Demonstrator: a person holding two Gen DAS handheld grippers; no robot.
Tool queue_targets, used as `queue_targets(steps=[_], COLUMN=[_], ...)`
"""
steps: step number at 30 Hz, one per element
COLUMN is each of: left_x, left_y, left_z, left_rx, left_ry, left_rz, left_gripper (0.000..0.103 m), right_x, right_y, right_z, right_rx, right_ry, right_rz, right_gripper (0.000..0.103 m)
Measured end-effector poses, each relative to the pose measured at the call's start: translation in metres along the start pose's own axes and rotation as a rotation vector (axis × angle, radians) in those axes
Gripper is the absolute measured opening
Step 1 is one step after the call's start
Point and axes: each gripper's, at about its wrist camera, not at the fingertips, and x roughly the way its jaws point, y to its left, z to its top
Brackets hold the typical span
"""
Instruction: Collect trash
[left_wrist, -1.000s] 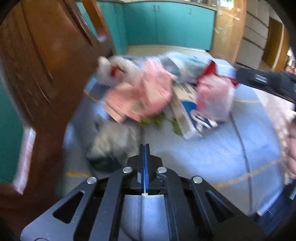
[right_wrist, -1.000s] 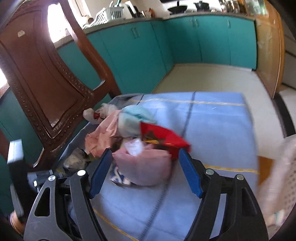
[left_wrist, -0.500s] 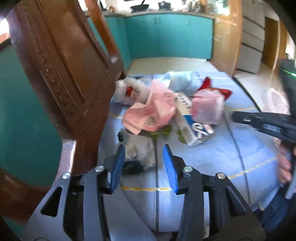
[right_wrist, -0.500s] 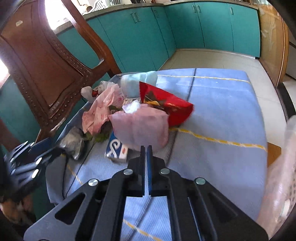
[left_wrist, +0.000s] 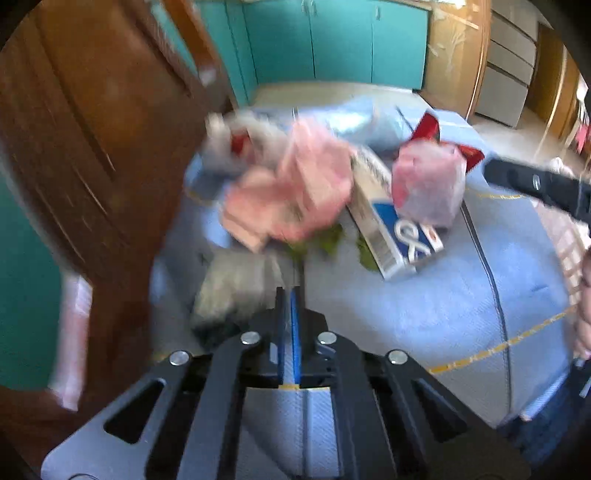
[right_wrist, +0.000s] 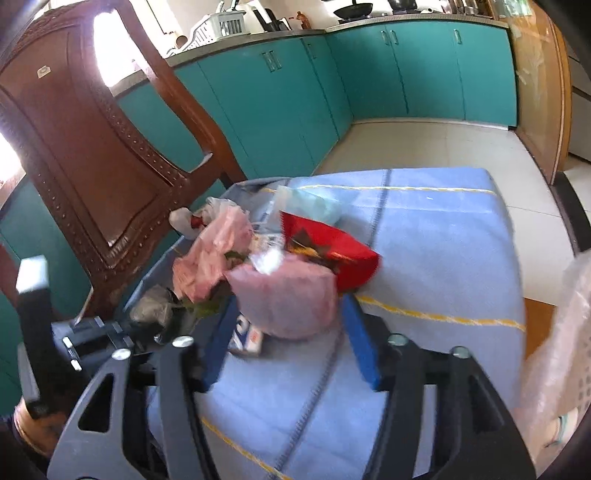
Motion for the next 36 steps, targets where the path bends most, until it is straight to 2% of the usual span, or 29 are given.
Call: queue_targets(steps=[1,3,6,8,9,10,11,12,13,14,16,18,19,24,25,26,27,30,31,34,36], left_x=[0.004,0.003,-0.005,-0.014,-0.018,-0.023,-0.027,-0.031,-0.036,-0.039,-0.043,-0.041,-0.043,-0.04,-0.04,-0.044,-0.05,-0.068,-0.074,-0.086,-0.088], left_y=[0.0,-0.003,-0.007,-0.009,-0.009,-0.008,-0.006,-0.003,-0.003,-0.001,0.0,0.003,0.006,0.002,0.0,-0.001,-0.001,0.002,0.005,0.009,0.009], left_z=[-0.003,-0.01,-0.016,-0.018,-0.018,-0.016,-0.016,-0.014,-0.014,-0.011,-0.007,-0.001,0.0,0.01,0.011,0.011,0.011,0.011,0.012,0.009,0.008], left_rx=[-0.005,-0.002,0.015,0.034,0.038,0.037,0.033,0.021,0.013,0.005,0.006,-0.004,-0.015,-0.042,-0.041,-0.038,-0.039,-0.043,-0.049,-0.059,-0.056], left_ry=[0.009,0.006,0.001,-0.019,-0.028,-0.043,-0.052,-0.062,-0.069,-0.081,-0.105,-0.121,-0.127,-0.134,-0.141,-0.147,-0.162,-0.206,-0.216,-0.227,-0.226], left_rz=[-0.003,-0.021,-0.052,-0.068,-0.077,-0.079,-0.077,-0.076,-0.076,-0.071,-0.036,-0.009,-0.006,-0.026,-0.009,0.008,0.022,0.041,0.043,0.043,0.044], left_gripper=[0.003,0.002,0.002,0.002,0.002,0.002,0.002,0.003,0.003,0.007,0.022,0.046,0.049,0.05,0.049,0.043,0.033,0.03,0.03,0.03,0.03], right_x=[0.006,0.014,0.031,0.035,0.037,0.038,0.039,0.04,0.04,0.038,0.03,0.015,0.009,-0.009,-0.009,-0.007,-0.002,0.014,0.019,0.034,0.047], right_y=[0.004,0.009,0.016,0.018,0.019,0.02,0.02,0.018,0.016,0.013,0.008,0.001,-0.003,-0.019,-0.02,-0.019,-0.016,-0.002,0.004,0.023,0.032], right_z=[0.003,0.007,0.008,0.006,0.004,0.003,0.002,0.001,-0.002,-0.004,-0.009,-0.013,-0.014,-0.015,-0.016,-0.016,-0.018,-0.023,-0.024,-0.025,-0.025], right_rx=[0.004,0.008,0.012,0.005,-0.004,-0.019,-0.027,-0.028,-0.022,-0.017,-0.017,-0.013,-0.006,0.037,0.038,0.036,0.033,0.034,0.025,0.001,0.002], right_ry=[-0.009,-0.018,0.024,0.032,0.038,0.05,0.063,0.077,0.091,0.097,0.095,0.076,0.07,0.058,0.066,0.074,0.087,0.136,0.15,0.159,0.175], right_rz=[-0.001,-0.008,-0.027,-0.043,-0.053,-0.063,-0.064,-0.061,-0.052,-0.046,-0.042,-0.034,-0.029,-0.001,0.008,0.007,0.014,0.099,0.112,0.102,0.093], right_gripper=[0.076,0.08,0.08,0.075,0.061,0.039,0.028,0.01,0.003,0.001,0.001,0.001,0.001,0.004,0.012,0.019,0.03,0.032,0.037,0.055,0.057])
